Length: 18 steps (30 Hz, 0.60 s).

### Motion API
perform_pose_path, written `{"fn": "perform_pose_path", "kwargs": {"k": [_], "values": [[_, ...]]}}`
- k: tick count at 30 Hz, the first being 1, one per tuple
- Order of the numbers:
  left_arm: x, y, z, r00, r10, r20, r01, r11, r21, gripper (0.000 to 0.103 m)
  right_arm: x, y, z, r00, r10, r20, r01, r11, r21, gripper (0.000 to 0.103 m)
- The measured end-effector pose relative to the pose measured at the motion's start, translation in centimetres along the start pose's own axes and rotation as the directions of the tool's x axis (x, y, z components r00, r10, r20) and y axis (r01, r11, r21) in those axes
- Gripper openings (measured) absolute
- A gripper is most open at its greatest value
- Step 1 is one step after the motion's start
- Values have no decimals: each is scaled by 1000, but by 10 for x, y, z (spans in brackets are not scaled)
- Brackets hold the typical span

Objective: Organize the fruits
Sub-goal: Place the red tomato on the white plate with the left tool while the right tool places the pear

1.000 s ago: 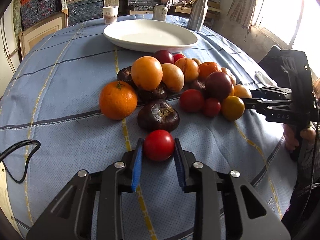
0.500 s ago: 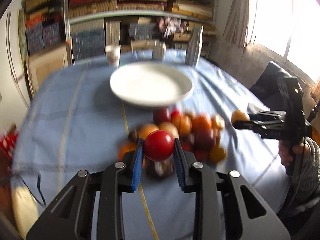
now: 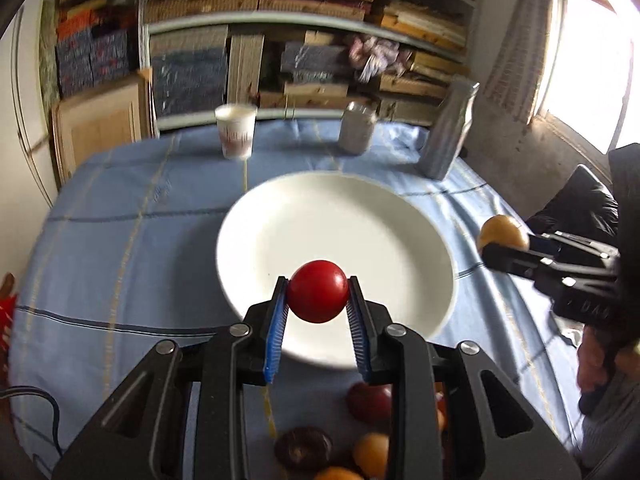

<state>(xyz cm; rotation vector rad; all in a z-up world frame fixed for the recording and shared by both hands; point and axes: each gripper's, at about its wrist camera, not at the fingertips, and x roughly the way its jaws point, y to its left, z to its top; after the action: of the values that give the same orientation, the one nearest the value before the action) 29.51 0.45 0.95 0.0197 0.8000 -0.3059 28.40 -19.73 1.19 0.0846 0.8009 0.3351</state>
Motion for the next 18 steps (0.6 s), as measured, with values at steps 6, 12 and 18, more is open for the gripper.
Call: {"fn": "perform_pose_path", "kwargs": {"k": [6, 12, 18], "values": [[42, 6, -8, 998, 5, -67, -3, 1000, 22, 28, 51, 0, -12, 995, -22, -95, 21, 1000, -19, 45], [62, 9, -12, 994, 12, -105, -9, 999, 34, 29, 64, 1, -16, 992, -41, -119, 37, 999, -31, 48], [57, 6, -11, 996, 22, -86, -19, 999, 31, 48, 54, 0, -11, 997, -40, -68, 37, 999, -37, 61]]}}
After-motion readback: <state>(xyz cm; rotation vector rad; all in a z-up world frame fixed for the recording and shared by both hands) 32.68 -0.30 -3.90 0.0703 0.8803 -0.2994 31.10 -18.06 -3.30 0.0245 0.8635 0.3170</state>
